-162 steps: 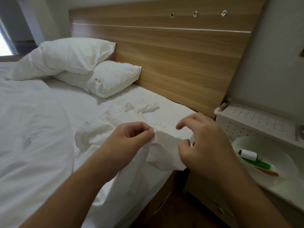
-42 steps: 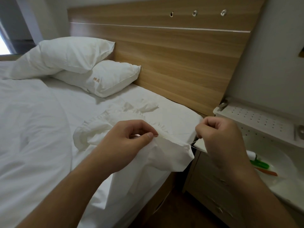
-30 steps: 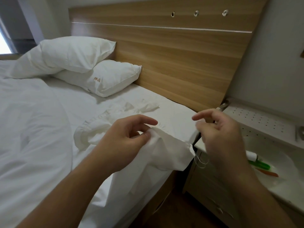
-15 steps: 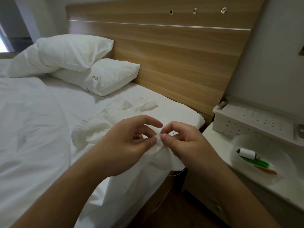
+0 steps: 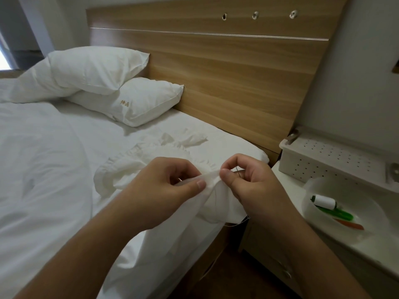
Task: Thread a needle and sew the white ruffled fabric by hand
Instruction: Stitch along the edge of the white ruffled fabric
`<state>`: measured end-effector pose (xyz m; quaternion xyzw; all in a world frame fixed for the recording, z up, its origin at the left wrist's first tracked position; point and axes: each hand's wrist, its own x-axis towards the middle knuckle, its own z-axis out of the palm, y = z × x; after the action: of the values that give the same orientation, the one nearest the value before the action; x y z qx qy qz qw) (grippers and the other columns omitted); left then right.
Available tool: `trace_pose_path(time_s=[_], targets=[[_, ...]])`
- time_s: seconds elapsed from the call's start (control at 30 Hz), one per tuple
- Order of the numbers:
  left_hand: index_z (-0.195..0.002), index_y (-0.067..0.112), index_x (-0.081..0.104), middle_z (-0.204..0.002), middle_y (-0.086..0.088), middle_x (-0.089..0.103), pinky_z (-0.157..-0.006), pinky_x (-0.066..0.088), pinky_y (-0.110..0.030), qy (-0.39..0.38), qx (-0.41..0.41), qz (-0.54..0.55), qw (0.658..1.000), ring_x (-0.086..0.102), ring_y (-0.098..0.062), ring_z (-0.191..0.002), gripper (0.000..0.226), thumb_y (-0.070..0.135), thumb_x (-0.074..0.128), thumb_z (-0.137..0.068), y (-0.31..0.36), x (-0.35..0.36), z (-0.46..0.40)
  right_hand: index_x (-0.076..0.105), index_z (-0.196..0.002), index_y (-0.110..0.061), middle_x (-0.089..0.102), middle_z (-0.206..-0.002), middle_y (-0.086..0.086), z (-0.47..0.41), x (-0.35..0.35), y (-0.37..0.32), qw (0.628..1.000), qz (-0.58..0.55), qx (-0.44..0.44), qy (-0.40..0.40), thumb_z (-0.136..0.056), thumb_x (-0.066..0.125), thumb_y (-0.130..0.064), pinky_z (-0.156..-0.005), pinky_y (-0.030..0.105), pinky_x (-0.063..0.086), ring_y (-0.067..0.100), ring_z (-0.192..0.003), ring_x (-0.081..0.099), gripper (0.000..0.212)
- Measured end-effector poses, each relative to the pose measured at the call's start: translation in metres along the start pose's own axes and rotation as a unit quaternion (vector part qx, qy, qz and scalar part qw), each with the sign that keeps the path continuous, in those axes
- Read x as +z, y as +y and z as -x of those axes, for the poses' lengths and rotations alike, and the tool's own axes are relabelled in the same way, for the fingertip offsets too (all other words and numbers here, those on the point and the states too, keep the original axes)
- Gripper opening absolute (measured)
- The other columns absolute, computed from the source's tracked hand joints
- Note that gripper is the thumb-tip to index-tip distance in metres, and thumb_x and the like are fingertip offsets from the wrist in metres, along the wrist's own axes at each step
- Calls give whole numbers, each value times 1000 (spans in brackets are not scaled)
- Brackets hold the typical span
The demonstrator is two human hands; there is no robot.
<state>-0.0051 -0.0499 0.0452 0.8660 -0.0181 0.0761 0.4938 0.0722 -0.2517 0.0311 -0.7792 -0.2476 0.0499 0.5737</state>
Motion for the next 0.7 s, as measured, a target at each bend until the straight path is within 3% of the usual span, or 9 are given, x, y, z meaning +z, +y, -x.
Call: trace_pose_path(time_s=[0.37,0.7], targets=[[-89,31,81,-86,3,79,-80,64,-55,10,6,2,1000,77,-22,-84,4,30,80,-93,1,1,0,67,-96,-19,59,-56,-7,-1,0,1,1000,1,0,-9,-102,62,-23,-49,12,42,1,-54,57,8],[-84,23,83,-81,-3,80,-84,62,-62,30,-30,22,999,77,-35,-84,13,34,82,-91,3,-1,2,67,-97,-16,55,-53,-5,-4,-5,6,1000,-5,-8,4,-102,62,-22,-47,12,38,0,-48,51,9]])
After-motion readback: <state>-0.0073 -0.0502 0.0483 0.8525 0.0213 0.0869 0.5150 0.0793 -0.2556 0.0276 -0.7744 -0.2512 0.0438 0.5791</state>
